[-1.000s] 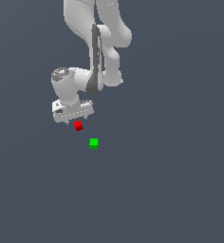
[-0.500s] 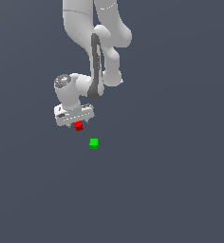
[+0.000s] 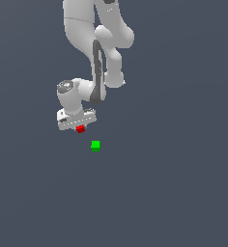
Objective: Stack the red cube on top of the green cube.
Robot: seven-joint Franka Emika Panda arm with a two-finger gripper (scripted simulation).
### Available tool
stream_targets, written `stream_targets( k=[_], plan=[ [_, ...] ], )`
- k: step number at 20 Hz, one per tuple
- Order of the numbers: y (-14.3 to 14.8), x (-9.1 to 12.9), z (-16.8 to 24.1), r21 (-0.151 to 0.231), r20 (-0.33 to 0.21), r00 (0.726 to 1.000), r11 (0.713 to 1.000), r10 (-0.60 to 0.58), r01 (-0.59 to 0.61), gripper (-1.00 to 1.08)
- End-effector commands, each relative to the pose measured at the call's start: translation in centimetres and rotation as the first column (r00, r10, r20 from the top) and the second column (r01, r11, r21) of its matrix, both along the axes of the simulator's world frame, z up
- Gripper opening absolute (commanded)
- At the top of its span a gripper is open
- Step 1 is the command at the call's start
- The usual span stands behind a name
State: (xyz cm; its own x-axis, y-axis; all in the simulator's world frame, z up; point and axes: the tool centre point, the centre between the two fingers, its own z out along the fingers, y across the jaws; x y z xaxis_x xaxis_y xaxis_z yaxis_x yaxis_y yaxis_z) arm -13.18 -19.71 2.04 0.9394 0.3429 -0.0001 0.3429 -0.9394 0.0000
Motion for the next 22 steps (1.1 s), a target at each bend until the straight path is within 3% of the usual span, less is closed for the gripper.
stream_targets(
  k=[1,13,22],
  plan=[
    [0.0,0.0,0.0,0.0,0.0,1.0,1.0,0.0,0.0,-1.0],
    [0.0,0.0,0.6,0.0,0.0,1.0,1.0,0.0,0.0,-1.0],
    [0.0,-0.1,5.1,0.0,0.0,1.0,1.0,0.0,0.0,-1.0]
  ],
)
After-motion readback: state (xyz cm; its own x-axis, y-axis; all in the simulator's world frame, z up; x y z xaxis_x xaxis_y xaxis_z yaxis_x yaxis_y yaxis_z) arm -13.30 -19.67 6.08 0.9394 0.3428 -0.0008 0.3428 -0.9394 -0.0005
